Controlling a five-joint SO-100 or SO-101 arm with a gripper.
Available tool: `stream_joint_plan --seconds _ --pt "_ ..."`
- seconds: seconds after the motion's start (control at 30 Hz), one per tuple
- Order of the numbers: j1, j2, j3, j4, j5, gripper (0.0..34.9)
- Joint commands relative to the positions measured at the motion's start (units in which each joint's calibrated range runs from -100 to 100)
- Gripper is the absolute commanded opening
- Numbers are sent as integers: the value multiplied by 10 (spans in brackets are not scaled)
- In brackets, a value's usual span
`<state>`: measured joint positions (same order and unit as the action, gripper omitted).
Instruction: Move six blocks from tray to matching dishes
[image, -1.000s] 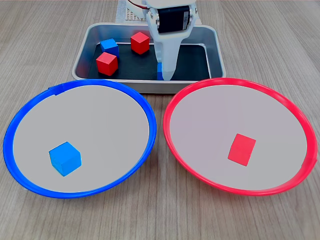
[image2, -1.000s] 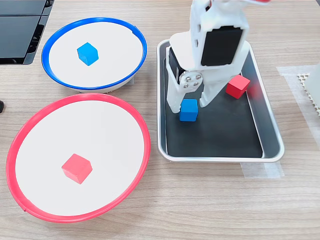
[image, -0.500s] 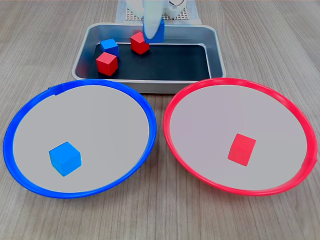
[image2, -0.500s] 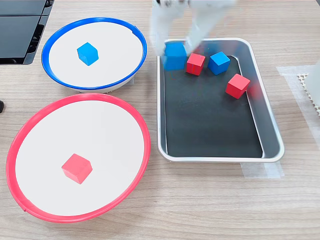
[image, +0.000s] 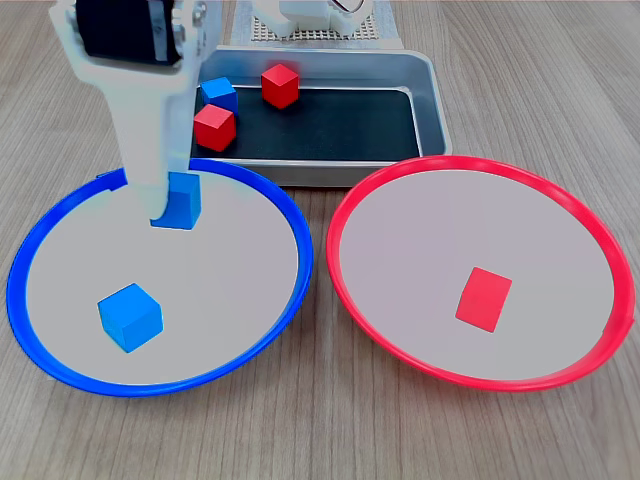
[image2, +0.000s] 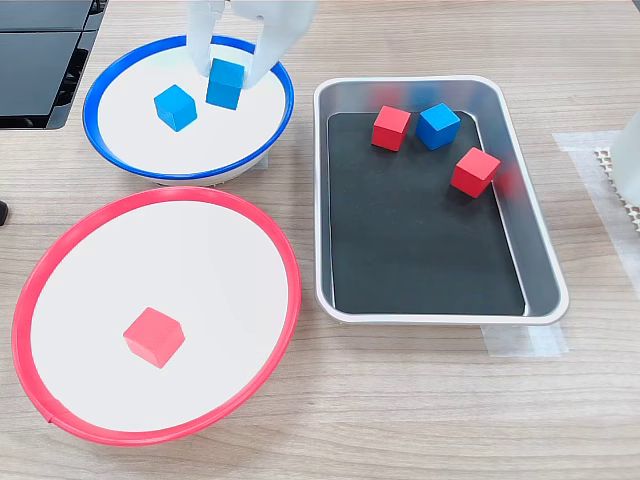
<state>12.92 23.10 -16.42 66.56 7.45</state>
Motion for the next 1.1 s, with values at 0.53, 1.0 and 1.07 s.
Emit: stream_joint_plan --seconds 0.53,1.0,1.07 --pt "28 -382 451 91 246 3" --pt "36 -565 756 0 304 154" --pt "27 -570 769 -2 304 157"
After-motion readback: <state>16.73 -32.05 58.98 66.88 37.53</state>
